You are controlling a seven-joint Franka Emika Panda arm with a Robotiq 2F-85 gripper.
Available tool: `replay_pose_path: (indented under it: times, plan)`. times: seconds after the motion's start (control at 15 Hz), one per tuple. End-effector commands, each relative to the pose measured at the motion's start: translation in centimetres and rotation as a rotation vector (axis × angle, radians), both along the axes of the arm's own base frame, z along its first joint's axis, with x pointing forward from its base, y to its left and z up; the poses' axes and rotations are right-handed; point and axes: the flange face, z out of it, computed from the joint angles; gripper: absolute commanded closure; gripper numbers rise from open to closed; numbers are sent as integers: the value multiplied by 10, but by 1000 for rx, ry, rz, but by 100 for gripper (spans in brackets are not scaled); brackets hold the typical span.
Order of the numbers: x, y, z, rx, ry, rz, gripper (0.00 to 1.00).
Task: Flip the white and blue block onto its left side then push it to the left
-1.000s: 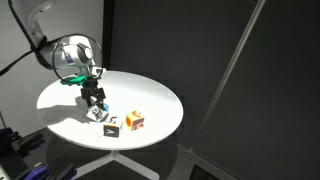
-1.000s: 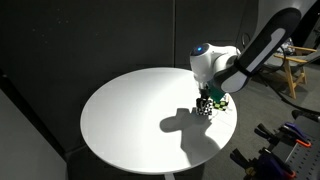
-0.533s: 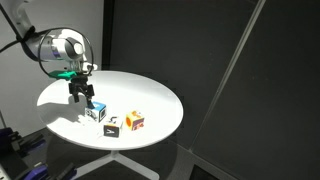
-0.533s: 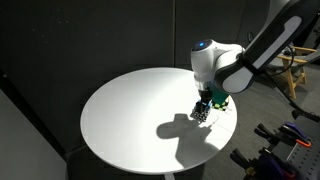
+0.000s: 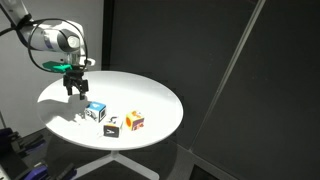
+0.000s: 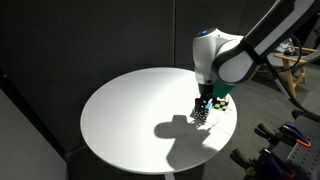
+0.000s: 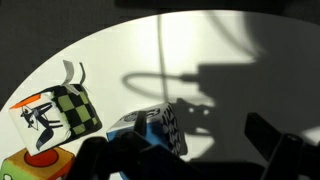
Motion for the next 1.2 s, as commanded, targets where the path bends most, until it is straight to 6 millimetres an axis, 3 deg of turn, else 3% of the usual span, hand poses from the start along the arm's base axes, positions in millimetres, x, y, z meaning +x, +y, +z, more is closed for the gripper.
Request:
replay_pose_path:
  times: [0.0, 0.73, 1.13]
  plan:
    - [-7, -5, 20, 60, 2, -41, 0]
    - [-17, -15, 56, 138, -78, -194, 0]
    - [2, -46, 57, 133, -101, -266, 0]
